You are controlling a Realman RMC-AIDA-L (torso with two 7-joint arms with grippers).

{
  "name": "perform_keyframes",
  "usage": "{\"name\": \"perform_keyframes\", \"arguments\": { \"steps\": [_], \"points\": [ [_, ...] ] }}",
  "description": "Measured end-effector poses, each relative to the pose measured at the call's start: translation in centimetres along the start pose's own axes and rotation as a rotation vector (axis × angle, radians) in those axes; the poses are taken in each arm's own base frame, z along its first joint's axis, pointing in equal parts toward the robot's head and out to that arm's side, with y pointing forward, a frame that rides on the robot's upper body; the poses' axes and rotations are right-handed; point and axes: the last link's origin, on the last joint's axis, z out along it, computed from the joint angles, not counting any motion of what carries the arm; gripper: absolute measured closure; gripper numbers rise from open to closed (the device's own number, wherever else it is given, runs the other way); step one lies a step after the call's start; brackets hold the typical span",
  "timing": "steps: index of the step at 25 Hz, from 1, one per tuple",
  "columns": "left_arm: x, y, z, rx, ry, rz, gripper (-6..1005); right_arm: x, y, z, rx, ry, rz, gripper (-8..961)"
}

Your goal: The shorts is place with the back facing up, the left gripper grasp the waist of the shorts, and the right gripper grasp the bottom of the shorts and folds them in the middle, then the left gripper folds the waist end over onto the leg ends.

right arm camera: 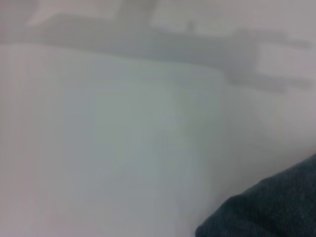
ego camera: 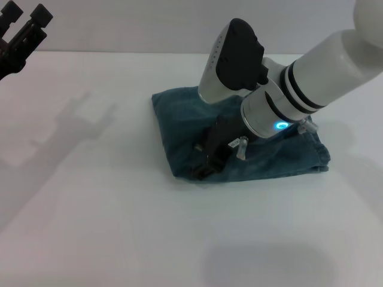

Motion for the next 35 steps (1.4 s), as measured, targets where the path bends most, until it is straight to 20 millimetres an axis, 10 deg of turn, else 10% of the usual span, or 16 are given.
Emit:
{"name": "perform_keyframes", "arguments": {
  "steps": [11,21,28,35],
  "points": [
    [-0.1,0.0,-0.2,0.000,-0.004,-0.001,197,-0.5,-0.9,0.2,0.057,-0.052,0.018,320],
    [-0.1,0.0,-0.6,0.004,-0.002,-0.004,197,1.4,3.6,-2.5,-0.057,-0.127,-0.045,320],
    [-0.1,-0.1,-0.5,0.006,-0.005,0.001,197,3.3,5.2,-8.4,-0.115,-0.598,-0.089,320],
    [-0.4,-0.2,-0.9,0.021,-0.010,-0.007,197,11.4,3.4,-13.0,0.233,-1.121,0.007,320]
  ]
}}
